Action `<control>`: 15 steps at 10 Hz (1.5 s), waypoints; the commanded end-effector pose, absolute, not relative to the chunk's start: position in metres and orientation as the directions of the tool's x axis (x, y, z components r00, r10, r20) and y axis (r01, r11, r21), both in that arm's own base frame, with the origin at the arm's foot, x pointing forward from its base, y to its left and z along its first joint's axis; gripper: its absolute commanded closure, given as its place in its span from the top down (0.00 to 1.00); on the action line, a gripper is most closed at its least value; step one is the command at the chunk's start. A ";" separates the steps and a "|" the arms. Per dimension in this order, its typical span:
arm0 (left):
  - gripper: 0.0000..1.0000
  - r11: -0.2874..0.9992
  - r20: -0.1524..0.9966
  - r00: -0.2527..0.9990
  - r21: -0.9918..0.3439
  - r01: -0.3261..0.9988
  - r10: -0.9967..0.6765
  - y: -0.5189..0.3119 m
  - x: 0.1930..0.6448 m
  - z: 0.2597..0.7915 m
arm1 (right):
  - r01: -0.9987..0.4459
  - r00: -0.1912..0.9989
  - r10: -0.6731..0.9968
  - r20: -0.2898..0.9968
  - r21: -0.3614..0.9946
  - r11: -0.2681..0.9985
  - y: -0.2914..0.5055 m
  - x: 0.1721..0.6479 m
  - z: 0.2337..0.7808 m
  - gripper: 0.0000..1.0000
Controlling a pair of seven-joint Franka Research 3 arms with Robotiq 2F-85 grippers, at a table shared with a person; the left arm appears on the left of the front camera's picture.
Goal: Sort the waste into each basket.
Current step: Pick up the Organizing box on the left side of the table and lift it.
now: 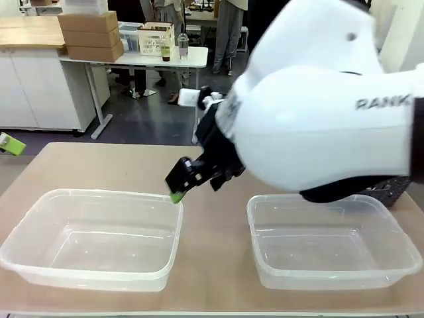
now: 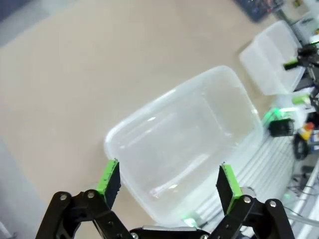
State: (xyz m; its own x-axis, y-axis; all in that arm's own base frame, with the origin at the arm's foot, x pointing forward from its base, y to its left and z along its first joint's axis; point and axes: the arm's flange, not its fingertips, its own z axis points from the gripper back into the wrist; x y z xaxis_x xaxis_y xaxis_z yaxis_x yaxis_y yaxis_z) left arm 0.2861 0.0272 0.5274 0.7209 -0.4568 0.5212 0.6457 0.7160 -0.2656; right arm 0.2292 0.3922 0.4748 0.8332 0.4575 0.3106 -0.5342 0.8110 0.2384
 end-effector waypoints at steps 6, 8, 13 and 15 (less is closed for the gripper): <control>1.00 0.895 0.116 0.895 0.182 0.407 -0.431 -0.006 0.252 0.336 | -0.223 0.965 0.216 0.152 0.026 0.975 0.436 0.237 0.409 1.00; 1.00 0.819 0.132 0.819 0.246 0.518 -0.558 -0.005 0.357 0.465 | -0.223 0.965 0.216 0.152 0.026 0.975 0.436 0.237 0.409 1.00; 1.00 0.881 -0.048 0.882 0.049 0.471 -0.469 0.002 0.339 0.417 | -0.033 0.991 0.016 0.131 0.133 0.991 0.459 0.257 0.379 1.00; 1.00 0.916 -0.125 0.909 -0.007 0.401 -0.398 0.008 0.316 0.394 | -0.029 0.994 0.021 0.104 0.079 0.996 0.466 0.259 0.368 1.00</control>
State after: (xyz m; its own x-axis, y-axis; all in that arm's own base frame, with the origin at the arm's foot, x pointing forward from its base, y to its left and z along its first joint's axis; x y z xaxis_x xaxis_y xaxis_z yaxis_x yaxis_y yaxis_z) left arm 0.3445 0.0090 0.4104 0.8825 -0.4573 -0.1101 0.4634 0.8854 0.0371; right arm 0.2601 0.4495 0.3714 0.9937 0.0522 0.0993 -0.0618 0.9934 0.0961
